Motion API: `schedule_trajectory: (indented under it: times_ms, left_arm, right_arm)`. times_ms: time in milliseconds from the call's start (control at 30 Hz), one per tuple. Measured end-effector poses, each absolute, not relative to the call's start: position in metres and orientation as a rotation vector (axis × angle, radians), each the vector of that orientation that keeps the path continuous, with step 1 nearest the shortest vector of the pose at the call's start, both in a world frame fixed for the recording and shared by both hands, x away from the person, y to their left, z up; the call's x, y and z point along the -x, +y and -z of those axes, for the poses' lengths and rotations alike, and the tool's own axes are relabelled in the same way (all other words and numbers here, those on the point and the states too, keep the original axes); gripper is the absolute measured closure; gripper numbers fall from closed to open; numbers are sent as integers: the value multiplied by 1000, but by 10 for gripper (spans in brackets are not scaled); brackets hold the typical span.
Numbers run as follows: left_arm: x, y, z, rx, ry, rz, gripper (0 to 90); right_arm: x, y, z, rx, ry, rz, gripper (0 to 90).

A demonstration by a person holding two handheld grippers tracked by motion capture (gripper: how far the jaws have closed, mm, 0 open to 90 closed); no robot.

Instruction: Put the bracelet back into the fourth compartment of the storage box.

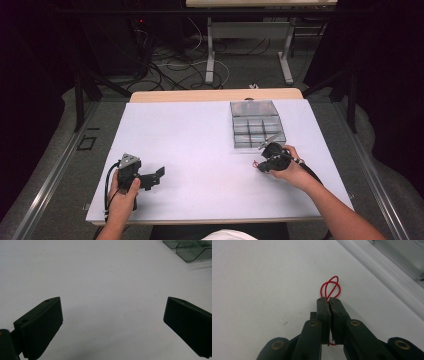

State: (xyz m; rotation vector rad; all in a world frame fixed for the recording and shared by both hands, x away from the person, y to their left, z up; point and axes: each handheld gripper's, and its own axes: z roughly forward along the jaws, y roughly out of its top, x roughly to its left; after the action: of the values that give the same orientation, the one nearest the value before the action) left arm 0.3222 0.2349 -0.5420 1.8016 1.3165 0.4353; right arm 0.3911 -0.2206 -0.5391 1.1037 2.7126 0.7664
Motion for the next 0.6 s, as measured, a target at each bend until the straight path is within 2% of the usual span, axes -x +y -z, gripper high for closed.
schedule_trajectory:
  times_ms: [600]
  left_arm:
    - [-322, 234, 542, -1804, 1318, -438, 28]
  right_arm:
    - [-392, -228, 528, -1144, 2662, -810, 876]
